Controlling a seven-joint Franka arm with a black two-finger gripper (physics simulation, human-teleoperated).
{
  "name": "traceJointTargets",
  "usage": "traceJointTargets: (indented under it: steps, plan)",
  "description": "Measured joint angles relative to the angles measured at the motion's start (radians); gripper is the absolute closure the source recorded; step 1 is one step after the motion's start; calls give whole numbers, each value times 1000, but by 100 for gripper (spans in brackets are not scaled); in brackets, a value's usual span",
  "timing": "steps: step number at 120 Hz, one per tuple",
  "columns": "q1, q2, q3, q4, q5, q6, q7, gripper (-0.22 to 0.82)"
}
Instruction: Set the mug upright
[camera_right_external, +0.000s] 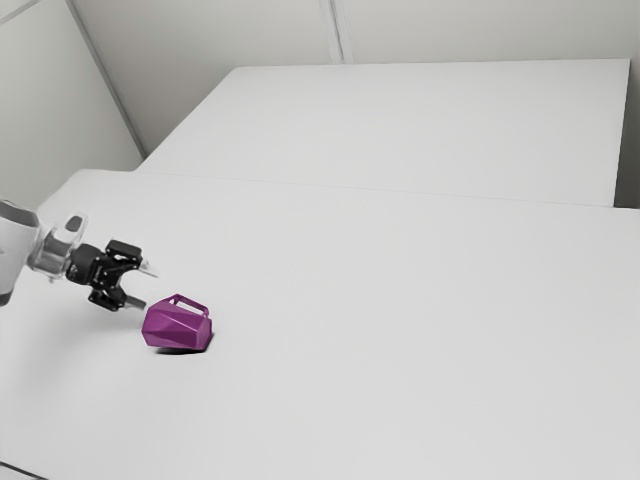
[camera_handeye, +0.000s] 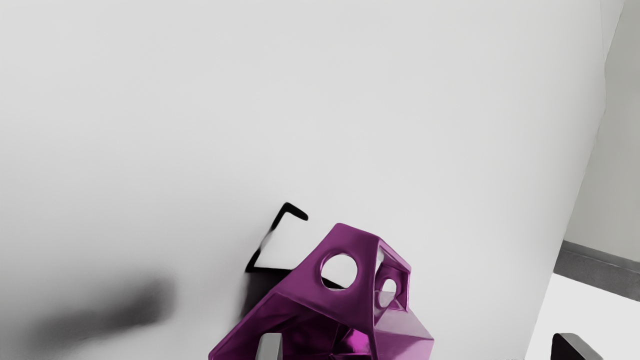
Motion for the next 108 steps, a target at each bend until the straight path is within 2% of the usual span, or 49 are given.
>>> traceJointTargets:
  steps: [45, 88, 96, 108]
  plan:
    - [1, -91, 24, -216, -141, -11, 401, 2]
    - [-18, -92, 26, -251, -195, -10, 613, 3]
    - [-20, -91, 26, -253, -203, -7, 639, 10]
    - [-20, -92, 26, -263, -220, -4, 673, 36]
